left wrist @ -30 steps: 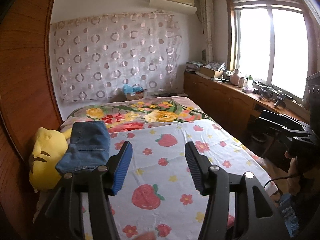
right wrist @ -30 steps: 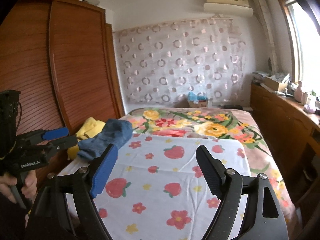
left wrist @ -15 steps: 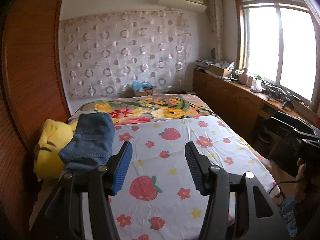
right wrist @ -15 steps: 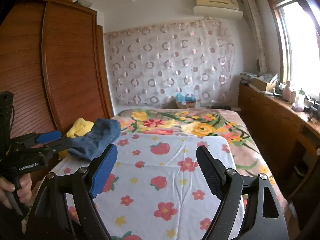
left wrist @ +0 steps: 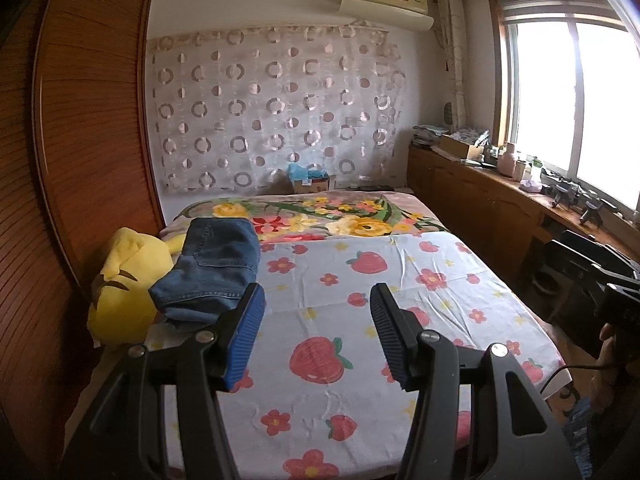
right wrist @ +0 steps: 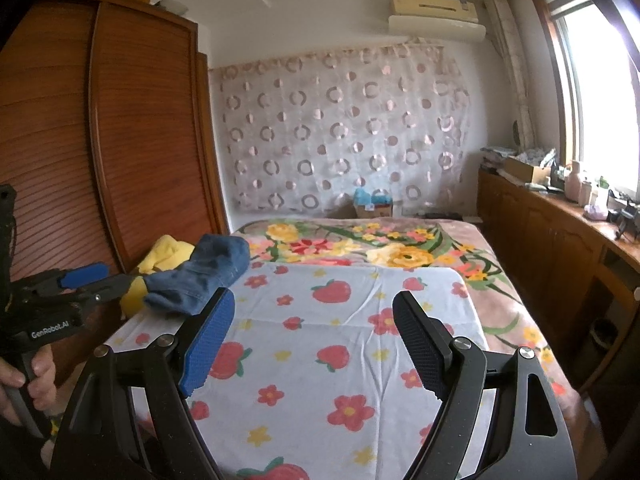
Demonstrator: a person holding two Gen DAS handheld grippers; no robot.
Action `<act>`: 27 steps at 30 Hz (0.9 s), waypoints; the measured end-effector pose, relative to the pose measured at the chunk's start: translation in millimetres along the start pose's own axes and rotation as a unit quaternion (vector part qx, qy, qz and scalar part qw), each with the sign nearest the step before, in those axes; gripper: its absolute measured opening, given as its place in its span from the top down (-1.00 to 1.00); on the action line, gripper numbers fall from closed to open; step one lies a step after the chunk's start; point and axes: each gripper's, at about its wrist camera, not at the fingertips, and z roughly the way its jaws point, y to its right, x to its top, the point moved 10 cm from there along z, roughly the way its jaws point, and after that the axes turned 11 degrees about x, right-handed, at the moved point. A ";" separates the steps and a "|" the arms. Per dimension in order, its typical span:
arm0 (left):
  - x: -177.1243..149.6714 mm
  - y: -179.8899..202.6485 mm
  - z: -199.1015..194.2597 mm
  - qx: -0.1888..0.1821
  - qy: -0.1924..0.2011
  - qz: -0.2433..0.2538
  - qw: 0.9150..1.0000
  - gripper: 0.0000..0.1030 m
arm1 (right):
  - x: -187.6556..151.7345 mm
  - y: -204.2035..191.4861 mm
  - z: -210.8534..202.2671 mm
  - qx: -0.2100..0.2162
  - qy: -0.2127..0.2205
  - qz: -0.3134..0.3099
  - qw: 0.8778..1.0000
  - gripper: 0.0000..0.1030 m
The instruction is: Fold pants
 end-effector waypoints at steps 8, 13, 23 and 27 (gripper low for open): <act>-1.3 -3.3 0.2 0.001 0.000 0.000 1.000 -0.07 | -0.8 -1.9 1.9 -0.004 -0.001 0.001 1.000 -0.61; -1.4 -2.8 -0.1 0.000 0.000 -0.001 1.000 -0.07 | -1.5 -1.7 2.5 -0.006 -0.001 0.000 1.000 -0.61; -0.4 -2.6 -1.7 -0.002 0.002 -0.001 1.000 -0.07 | -1.4 0.3 1.6 -0.008 0.001 0.000 1.000 -0.61; 0.9 -1.4 -2.8 -0.003 0.002 0.000 1.000 -0.07 | -1.4 0.5 1.4 -0.008 0.001 0.000 1.000 -0.62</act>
